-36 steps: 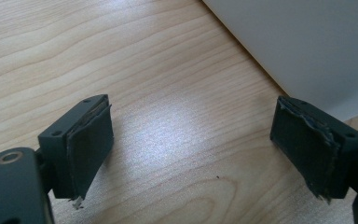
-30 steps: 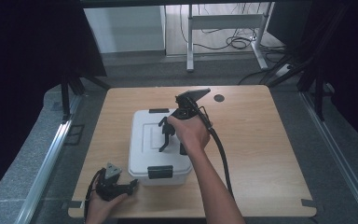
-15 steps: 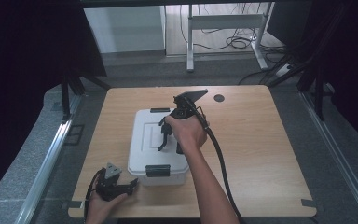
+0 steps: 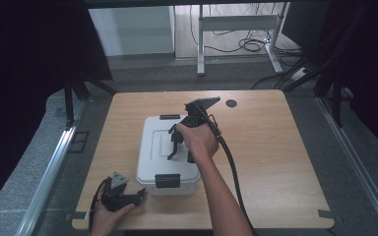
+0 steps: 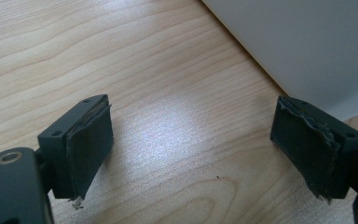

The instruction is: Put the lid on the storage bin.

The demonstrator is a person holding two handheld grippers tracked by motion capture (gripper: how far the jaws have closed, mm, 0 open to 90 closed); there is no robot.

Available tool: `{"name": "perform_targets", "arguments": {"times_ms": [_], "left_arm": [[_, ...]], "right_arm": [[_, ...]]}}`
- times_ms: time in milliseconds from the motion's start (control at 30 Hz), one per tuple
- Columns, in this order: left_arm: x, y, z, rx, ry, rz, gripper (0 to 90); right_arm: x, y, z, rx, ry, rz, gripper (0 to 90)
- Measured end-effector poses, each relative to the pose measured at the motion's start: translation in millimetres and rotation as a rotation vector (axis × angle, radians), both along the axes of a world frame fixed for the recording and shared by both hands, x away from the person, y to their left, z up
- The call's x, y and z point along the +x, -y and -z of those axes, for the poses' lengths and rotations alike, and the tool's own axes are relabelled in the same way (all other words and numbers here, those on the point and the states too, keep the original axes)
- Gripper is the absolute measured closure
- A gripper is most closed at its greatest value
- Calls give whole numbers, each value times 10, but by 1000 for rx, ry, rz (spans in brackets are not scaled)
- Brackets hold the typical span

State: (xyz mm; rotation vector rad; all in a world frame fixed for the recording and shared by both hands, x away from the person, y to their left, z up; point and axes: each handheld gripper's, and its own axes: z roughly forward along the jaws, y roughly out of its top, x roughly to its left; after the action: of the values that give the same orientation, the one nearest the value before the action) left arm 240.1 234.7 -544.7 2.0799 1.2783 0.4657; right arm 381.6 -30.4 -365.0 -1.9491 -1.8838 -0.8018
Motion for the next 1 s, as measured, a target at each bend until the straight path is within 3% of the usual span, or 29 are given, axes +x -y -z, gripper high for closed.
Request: {"name": "perform_targets", "arguments": {"times_ms": [233, 400, 433, 467, 500, 533, 567, 600, 633, 700, 833, 933, 1000], "left_arm": [[0, 0, 0, 0, 0, 0, 129], [0, 0, 0, 0, 0, 0, 129], [0, 0, 0, 0, 0, 0, 129], [0, 0, -1, 0, 0, 0, 129], [0, 0, -1, 0, -1, 0, 129], [0, 0, -1, 0, -1, 0, 129], [0, 0, -1, 0, -1, 0, 129], [0, 0, -1, 0, -1, 0, 129], [0, 0, -1, 0, -1, 0, 129], [0, -1, -1, 0, -1, 1, 130], [0, -1, -2, 1, -1, 0, 131], [0, -1, -2, 1, -1, 0, 130], [0, -1, -2, 1, -1, 0, 131]], "right_arm": [[-11, 3, -14, 1, 32, -27, 821], [-34, 111, -95, 25, 120, -49, 684], [-34, 111, -95, 25, 120, -49, 684], [-63, 196, -127, 43, 190, -59, 576], [-75, 231, -132, 54, 220, -64, 553], [-75, 231, -132, 54, 220, -64, 553], [-120, 357, -148, 78, 282, -72, 516], [-120, 357, -148, 78, 282, -72, 516], [-156, 477, -151, 67, 333, -83, 479], [-168, 524, -150, 70, 350, -87, 460], [-260, 838, -114, 82, 451, -102, 396], [-305, 954, -78, 89, 481, -107, 381], [-391, 1132, -8, 106, 509, -110, 368]]}}
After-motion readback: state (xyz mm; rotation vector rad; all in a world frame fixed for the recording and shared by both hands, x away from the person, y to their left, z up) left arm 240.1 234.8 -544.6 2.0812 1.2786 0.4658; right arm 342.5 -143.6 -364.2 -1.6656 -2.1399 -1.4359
